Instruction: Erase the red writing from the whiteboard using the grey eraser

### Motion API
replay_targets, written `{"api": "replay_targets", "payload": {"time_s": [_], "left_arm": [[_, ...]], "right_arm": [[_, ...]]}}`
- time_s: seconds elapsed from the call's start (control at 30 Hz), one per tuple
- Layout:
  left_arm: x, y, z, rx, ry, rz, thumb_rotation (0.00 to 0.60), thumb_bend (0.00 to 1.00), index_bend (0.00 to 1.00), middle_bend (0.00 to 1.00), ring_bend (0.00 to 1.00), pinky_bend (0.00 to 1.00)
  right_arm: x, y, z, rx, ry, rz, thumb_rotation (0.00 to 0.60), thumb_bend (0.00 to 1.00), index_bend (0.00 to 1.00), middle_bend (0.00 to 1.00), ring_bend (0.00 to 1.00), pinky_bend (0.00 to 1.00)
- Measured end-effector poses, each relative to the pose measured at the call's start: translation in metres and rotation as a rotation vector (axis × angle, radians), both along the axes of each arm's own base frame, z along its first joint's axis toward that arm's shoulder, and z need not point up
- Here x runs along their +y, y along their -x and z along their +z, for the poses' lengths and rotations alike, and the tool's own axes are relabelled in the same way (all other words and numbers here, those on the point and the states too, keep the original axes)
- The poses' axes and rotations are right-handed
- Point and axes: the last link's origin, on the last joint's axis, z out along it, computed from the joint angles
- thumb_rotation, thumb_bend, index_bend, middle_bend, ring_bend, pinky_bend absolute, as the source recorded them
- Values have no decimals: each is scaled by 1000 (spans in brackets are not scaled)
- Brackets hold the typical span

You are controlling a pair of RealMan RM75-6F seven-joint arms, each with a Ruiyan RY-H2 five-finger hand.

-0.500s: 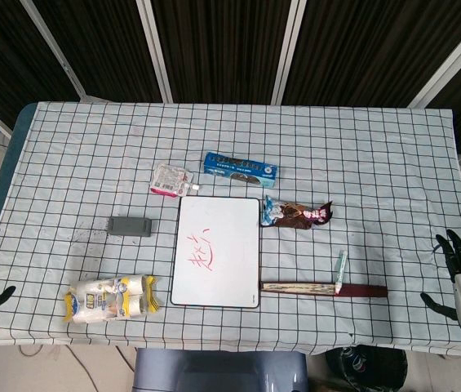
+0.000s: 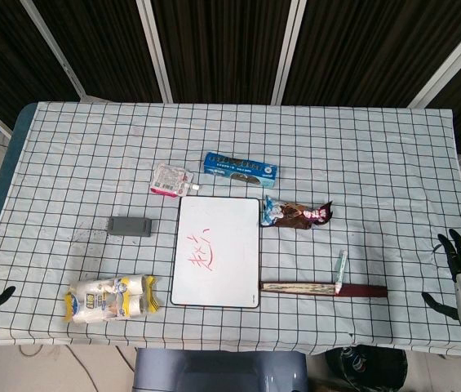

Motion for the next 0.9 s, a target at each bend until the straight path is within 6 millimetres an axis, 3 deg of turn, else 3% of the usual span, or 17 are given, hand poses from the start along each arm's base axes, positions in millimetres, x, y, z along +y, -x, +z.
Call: {"api": "replay_targets", "payload": {"time_s": [0.67,0.9], "left_arm": [[3,-2,-5,1,16,-11,600,151,0,0,0,66],[14,-9,-13,18,53,-30,600,151,0,0,0,66]], "right_arm": [[0,0,1,-5,8,-5,600,78,4,21,136,187],[0,1,1,-7,3,-9,600,77,4,21,135,187]]}}
